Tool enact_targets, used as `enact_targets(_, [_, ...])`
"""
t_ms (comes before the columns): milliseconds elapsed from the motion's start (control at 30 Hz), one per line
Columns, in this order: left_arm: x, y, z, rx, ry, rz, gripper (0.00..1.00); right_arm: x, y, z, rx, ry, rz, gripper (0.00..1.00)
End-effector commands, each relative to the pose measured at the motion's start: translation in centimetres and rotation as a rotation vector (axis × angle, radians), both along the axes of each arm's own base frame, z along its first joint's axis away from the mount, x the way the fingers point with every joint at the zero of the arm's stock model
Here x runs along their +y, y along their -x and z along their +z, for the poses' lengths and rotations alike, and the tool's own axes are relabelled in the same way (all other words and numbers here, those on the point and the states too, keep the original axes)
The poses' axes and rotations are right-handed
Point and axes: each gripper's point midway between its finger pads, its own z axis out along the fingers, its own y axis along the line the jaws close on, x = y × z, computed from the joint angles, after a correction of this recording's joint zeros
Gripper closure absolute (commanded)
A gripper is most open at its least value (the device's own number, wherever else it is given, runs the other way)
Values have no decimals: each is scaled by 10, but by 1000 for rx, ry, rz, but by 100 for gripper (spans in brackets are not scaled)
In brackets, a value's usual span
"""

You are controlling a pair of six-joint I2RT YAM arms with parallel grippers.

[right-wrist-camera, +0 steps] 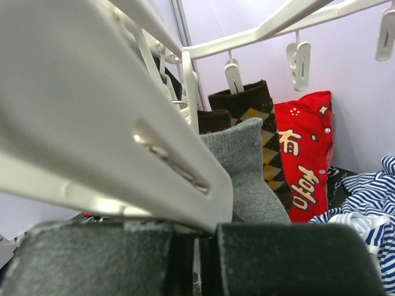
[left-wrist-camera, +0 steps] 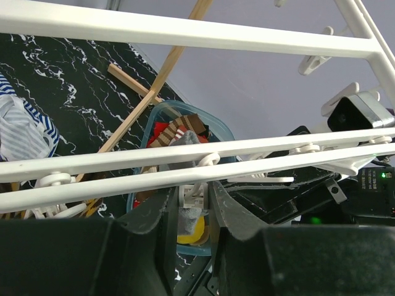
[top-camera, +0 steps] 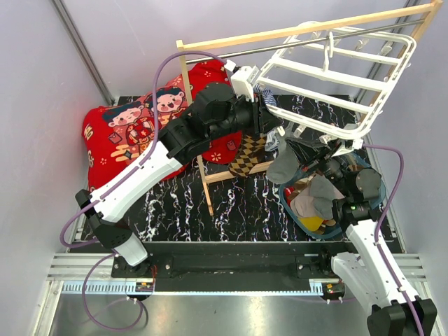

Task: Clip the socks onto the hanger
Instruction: Clamp the sock onto the hanger.

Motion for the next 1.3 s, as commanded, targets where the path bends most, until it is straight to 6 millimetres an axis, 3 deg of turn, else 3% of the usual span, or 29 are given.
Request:
enact_targets(0, [-1,0,19,-51,25,-6,100,1,15,40,-126,-29,20,100])
enact_targets(667, [-10,10,21,-30,45,-59,96,5,12,47,-120,-43,56,99])
enact_targets(767, [-10,10,21,-30,45,-57,89,5,11,48,-118,-45,56,96])
enact_targets(900, [-8,9,21,-36,41,-49,72,4,11,46,-109,-46,48,78])
enact_targets(1033, [-5,5,21,-53,32,-25,59,1,9,38,-85,-44,21,67])
enact_targets(1133, [-3,0,21,-65,24,-1,52,-3,9,33,-64,-42,-8,63])
enact_targets(1267, [-3,-2,19,-67,22,8,51,-8,10,27,-36,-35,-45,60])
